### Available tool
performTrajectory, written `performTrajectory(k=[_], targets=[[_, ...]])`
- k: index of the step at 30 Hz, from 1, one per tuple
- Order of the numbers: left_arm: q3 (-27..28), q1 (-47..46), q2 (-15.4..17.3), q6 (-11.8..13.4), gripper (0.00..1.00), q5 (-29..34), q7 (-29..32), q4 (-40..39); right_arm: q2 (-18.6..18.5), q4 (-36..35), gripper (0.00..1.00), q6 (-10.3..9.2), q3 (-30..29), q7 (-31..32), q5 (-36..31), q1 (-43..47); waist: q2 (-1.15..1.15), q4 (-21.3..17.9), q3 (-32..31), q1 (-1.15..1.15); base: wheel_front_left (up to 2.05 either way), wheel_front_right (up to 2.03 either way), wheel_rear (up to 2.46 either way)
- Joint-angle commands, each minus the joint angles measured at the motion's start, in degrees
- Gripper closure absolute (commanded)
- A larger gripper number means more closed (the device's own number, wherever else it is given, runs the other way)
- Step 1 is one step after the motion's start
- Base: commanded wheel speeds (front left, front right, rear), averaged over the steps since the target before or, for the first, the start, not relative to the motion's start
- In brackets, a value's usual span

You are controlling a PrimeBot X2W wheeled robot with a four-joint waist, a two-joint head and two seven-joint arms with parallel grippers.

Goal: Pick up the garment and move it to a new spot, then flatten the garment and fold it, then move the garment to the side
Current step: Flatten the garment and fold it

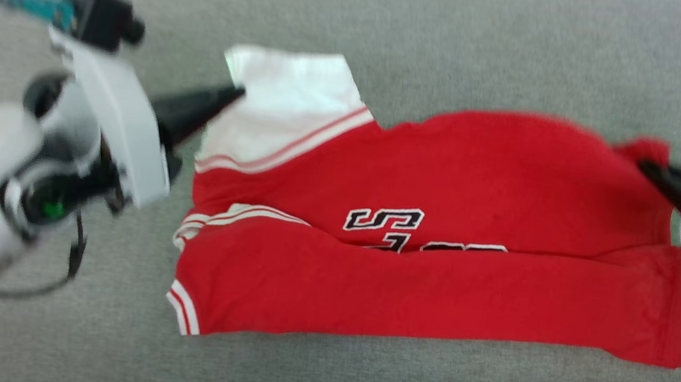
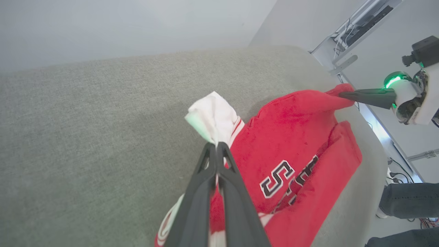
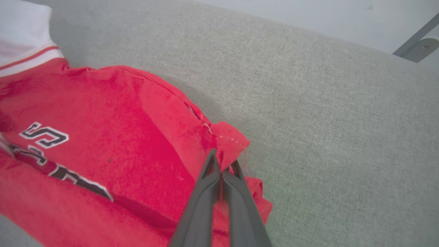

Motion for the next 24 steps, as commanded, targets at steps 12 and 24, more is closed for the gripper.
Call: performTrajectory(k=[12,24], targets=[[-3.6,14.2,9.2,0.1,1.0,-1.4,-12.5,-15.0,-10.6,-7.0,1.0,-0.09,1.6,-8.2,5.6,13.8,0.0,2.4,-5.1,0.0,0.0,0.0,0.0],[-7.8,23.1,9.3,0.1,1.0,0.1,-21.1,-15.3,-8.2,0.2,1.0,-0.09,-0.8,-17.7,5.0,20.4,0.0,2.9,-5.1,0.0,0.0,0.0,0.0]])
